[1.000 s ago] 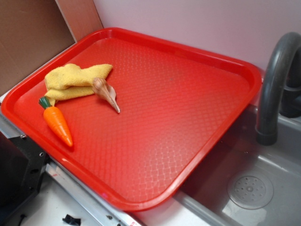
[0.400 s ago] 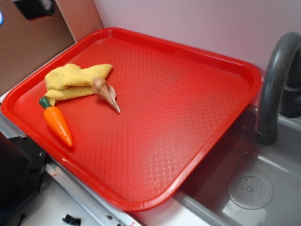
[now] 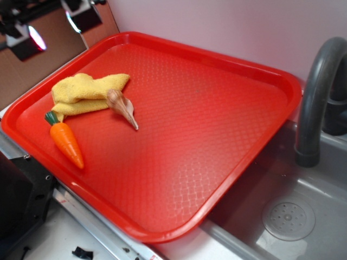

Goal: Grab the shell.

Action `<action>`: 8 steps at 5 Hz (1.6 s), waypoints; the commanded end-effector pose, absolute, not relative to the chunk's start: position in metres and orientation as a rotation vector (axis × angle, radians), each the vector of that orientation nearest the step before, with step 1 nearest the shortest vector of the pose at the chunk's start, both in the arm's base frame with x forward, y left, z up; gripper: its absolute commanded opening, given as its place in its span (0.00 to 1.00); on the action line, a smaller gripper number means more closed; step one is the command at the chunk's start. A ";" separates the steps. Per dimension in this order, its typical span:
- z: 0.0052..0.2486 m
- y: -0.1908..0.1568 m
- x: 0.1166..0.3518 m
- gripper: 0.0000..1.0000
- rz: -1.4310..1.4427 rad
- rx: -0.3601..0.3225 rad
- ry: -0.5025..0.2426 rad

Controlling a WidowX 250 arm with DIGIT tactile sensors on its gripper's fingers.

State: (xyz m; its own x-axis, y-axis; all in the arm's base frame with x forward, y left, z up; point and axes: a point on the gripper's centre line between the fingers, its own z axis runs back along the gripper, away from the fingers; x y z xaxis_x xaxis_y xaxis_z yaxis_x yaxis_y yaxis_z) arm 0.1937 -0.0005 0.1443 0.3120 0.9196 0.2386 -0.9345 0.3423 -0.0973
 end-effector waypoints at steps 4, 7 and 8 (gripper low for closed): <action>0.028 0.002 0.226 1.00 1.086 0.233 -0.259; 0.054 0.001 0.223 0.00 1.031 0.221 -0.279; 0.095 0.002 0.233 0.00 0.813 0.159 -0.211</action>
State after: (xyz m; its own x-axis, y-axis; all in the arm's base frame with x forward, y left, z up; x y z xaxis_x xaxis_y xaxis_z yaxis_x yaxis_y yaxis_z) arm 0.2253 -0.0109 0.0813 0.6996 0.6829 0.2103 -0.7110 0.6947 0.1090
